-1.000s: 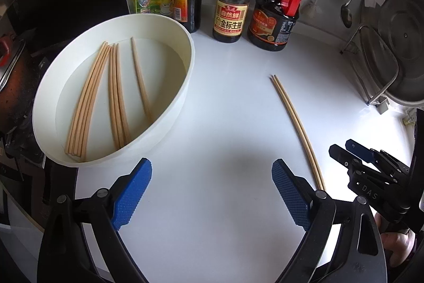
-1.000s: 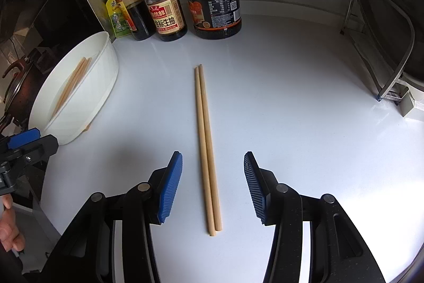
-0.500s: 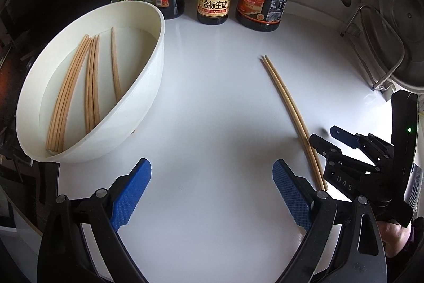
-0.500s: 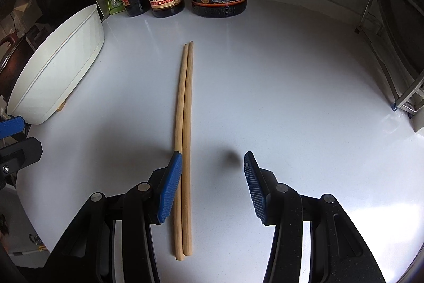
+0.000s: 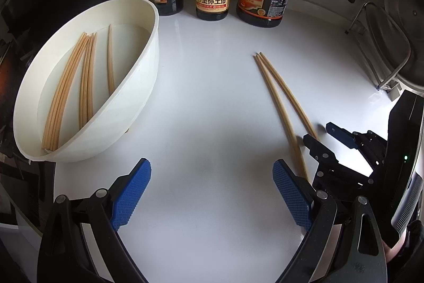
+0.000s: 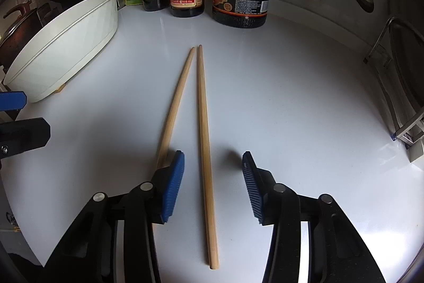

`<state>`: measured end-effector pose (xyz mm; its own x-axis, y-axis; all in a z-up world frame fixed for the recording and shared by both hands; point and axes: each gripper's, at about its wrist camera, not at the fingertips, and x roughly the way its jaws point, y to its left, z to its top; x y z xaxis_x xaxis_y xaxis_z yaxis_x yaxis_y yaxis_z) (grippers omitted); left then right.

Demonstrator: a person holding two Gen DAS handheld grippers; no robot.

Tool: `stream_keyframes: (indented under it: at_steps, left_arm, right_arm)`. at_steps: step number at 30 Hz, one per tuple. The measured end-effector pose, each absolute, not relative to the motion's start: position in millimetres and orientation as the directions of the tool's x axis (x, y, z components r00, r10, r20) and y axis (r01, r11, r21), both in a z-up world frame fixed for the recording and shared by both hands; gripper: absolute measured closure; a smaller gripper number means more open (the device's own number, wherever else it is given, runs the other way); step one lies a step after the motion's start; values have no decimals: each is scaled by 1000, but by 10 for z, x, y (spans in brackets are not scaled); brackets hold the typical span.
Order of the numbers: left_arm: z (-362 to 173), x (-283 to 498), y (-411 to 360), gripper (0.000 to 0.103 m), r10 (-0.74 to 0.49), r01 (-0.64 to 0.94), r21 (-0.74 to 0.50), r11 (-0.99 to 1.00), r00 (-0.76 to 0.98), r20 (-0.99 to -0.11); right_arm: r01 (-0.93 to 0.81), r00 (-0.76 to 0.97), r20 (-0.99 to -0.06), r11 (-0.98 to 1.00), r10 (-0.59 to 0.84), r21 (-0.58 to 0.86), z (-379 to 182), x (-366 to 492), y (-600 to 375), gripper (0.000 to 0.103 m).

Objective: Organize utensils
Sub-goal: 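Spread the two chopsticks apart and close the right tool on one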

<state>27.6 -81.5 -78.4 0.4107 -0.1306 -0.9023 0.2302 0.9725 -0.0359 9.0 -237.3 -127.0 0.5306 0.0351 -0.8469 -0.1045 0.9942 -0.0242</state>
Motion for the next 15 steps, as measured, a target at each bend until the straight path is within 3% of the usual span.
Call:
stream_keyframes:
  at_steps: [1, 5, 15]
  left_arm:
    - [-783, 276, -838, 12, -132, 233, -35, 972, 413, -901]
    - [-799, 282, -958, 12, -144, 240, -43, 970, 420, -896]
    - [-1034, 319, -1320, 12, -154, 257, -41, 966, 439, -885]
  right_arm:
    - [-110, 535, -844, 994, 36, -28, -1268, 82, -2368, 79]
    - [-120, 542, -839, 992, 42, -27, -1278, 55, -2384, 96]
    - [-42, 546, -838, 999, 16, -8, -1296, -91, -2740, 96]
